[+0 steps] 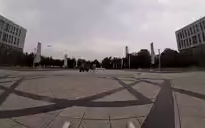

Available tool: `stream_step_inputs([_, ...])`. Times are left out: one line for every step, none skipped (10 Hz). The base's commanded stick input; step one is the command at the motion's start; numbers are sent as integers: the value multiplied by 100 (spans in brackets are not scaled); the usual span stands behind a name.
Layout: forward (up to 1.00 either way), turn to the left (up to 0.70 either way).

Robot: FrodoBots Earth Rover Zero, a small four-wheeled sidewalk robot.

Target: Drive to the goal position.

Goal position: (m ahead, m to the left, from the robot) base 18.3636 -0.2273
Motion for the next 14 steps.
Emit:
stream_step_inputs([60,0])
stream_step_inputs([60,0])
stream_step_inputs([60,0])
stream_step_inputs([60,0])
stream_step_inputs([60,0])
stream_step_inputs([60,0])
stream_step_inputs([60,0])
stream_step_inputs([60,0])
stream_step_inputs([60,0])
stream_step_inputs([60,0])
stream_step_inputs([60,0])
stream_step_inputs([60,0])
stream_step_inputs([60,0])
stream_step_inputs([60,0])
